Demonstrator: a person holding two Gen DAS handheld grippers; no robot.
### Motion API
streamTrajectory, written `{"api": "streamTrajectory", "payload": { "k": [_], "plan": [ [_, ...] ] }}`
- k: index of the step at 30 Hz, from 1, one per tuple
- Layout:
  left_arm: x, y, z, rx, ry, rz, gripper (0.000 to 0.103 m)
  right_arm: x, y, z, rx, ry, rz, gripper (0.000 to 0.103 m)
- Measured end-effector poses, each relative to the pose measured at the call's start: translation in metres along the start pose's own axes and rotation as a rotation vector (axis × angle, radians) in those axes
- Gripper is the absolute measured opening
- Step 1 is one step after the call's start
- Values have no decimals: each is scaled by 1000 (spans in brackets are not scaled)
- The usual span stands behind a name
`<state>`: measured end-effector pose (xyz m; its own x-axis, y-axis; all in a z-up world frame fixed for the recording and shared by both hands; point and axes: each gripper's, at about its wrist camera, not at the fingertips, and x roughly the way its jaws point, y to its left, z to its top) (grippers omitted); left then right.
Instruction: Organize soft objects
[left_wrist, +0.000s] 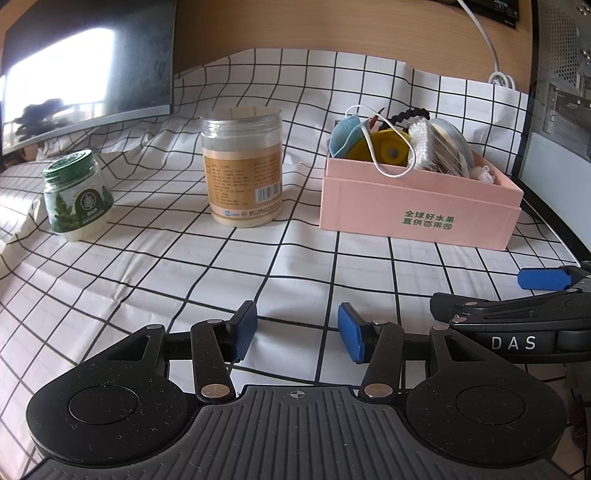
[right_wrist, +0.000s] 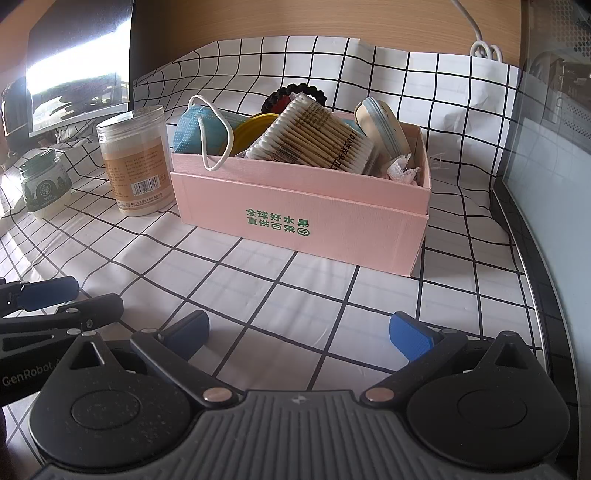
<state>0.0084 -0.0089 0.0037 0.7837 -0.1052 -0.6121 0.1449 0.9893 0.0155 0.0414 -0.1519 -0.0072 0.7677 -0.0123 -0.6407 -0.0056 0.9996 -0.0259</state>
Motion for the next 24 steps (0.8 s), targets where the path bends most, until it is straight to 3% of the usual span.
{"api": "streamTrajectory", "payload": {
  "k": [24],
  "plan": [
    [0, 1, 0, -8, -1, -5, 53, 0, 0, 0, 1, 0, -1, 103]
  ]
}}
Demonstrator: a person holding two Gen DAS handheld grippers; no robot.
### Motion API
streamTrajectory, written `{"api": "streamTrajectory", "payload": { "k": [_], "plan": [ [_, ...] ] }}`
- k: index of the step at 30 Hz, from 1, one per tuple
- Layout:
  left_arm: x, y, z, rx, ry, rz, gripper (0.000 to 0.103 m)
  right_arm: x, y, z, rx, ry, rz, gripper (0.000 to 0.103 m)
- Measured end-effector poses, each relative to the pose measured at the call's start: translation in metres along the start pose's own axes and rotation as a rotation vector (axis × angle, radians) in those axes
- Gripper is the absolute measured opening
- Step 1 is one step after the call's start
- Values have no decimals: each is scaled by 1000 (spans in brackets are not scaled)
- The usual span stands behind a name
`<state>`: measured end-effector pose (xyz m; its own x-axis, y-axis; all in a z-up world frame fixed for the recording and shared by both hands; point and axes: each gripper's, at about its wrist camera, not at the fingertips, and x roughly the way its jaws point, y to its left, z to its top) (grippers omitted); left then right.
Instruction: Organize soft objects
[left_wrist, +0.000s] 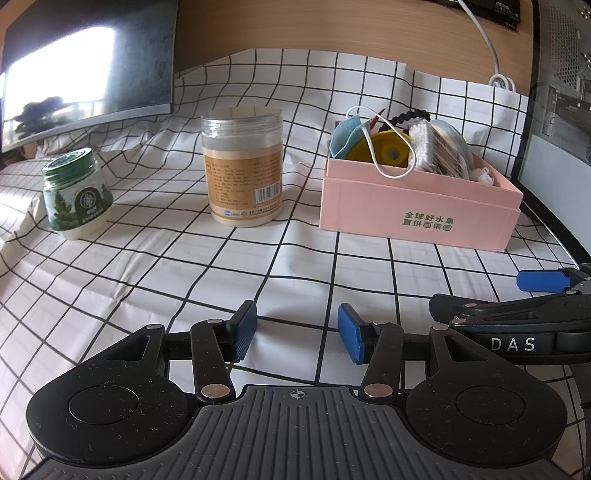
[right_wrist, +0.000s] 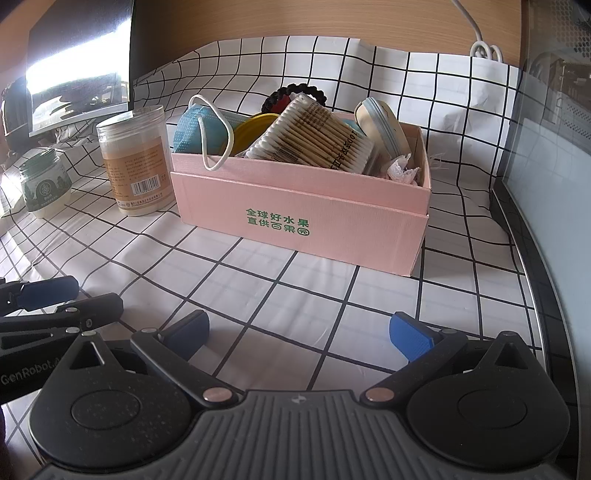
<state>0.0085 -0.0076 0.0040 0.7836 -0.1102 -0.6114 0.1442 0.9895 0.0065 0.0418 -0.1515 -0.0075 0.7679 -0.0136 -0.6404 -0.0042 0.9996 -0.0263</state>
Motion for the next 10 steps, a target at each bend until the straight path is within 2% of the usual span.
{"api": "streamTrajectory", "payload": {
  "k": [10],
  "plan": [
    [0, 0, 0, -12, -2, -4, 53, 0, 0, 0, 0, 0, 0, 103]
  ]
}}
